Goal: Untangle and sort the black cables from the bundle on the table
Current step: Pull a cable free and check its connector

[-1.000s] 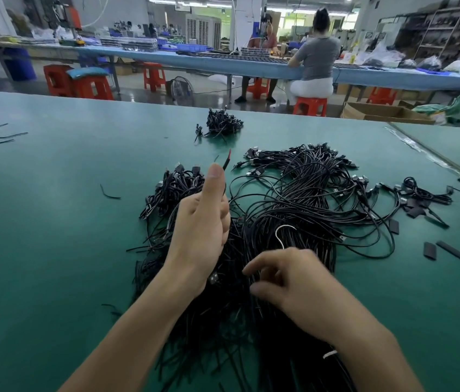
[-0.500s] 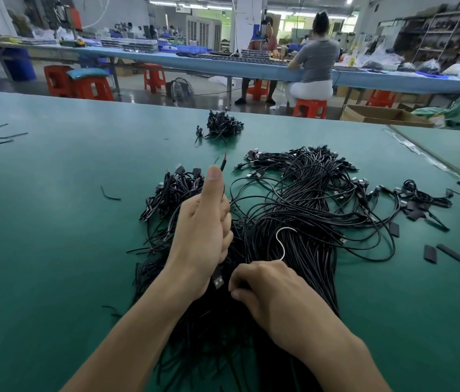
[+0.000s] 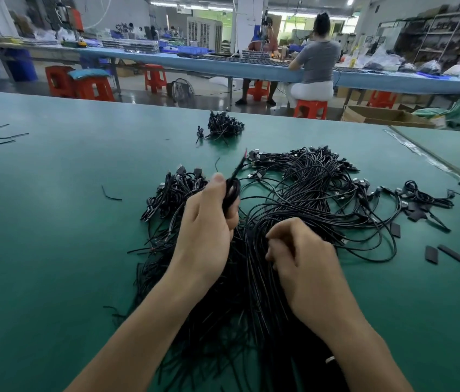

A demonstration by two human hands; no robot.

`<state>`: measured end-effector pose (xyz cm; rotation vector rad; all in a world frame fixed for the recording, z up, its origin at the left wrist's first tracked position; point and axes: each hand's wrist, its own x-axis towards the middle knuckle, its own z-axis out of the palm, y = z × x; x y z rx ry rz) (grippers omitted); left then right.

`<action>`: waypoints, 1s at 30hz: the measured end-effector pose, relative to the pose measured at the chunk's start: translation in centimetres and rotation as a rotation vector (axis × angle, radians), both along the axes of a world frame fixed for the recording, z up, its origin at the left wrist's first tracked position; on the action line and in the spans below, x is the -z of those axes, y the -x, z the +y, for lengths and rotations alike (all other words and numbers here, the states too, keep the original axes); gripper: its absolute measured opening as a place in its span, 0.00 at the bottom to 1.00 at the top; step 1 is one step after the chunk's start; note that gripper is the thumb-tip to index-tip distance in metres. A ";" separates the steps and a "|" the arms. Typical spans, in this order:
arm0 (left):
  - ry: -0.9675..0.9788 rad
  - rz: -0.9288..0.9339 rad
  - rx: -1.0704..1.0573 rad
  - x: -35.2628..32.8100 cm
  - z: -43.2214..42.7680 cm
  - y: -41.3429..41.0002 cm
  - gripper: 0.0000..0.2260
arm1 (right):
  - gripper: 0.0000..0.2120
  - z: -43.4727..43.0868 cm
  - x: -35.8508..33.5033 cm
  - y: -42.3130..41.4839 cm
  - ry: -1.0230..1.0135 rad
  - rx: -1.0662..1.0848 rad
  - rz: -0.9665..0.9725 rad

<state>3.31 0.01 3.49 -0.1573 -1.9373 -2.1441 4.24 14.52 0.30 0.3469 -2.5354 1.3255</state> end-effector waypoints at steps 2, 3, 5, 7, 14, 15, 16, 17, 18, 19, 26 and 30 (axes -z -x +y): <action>0.100 0.031 0.028 -0.1 0.2 -0.3 0.23 | 0.09 0.4 -0.3 0.3 0.186 0.079 -0.003; 0.140 0.044 0.057 -0.2 0.4 -0.5 0.23 | 0.09 0.6 -0.5 0.4 0.294 0.101 -0.009; 0.198 0.070 0.135 -0.1 0.8 -0.8 0.24 | 0.09 0.7 -1.2 0.3 0.509 0.108 0.002; 0.236 0.085 0.207 0.0 1.1 -1.1 0.24 | 0.09 0.4 -2.0 0.0 0.645 0.057 0.056; 0.113 0.023 0.385 0.0 1.1 -1.6 0.05 | 0.17 0.1 -3.3 -0.9 0.570 -0.212 0.062; 0.085 0.023 0.401 -0.1 1.1 -1.6 0.05 | 0.17 0.1 -3.4 -0.8 0.547 -0.223 0.038; 0.062 0.024 0.406 -0.2 1.2 -1.7 0.07 | 0.16 0.3 -3.4 -0.8 0.538 -0.217 0.020; 0.045 0.027 0.403 -0.2 1.3 -1.6 0.09 | 0.15 0.5 -3.3 -0.7 0.549 -0.209 0.003; 0.044 0.035 0.383 -0.1 1.3 -1.5 0.11 | 0.14 0.8 -3.4 -0.7 0.567 -0.212 -0.011; 0.044 0.040 0.349 0.0 1.3 -1.4 0.12 | 0.15 1.0 -3.4 -0.7 0.578 -0.222 -0.019; -0.050 -0.031 0.141 0.6 0.6 -0.3 0.24 | 0.13 1.0 -3.1 -0.5 0.427 -0.035 0.062; -0.122 -0.034 0.143 0.6 0.5 -0.2 0.22 | 0.13 0.5 -3.1 -0.7 0.363 -0.033 0.103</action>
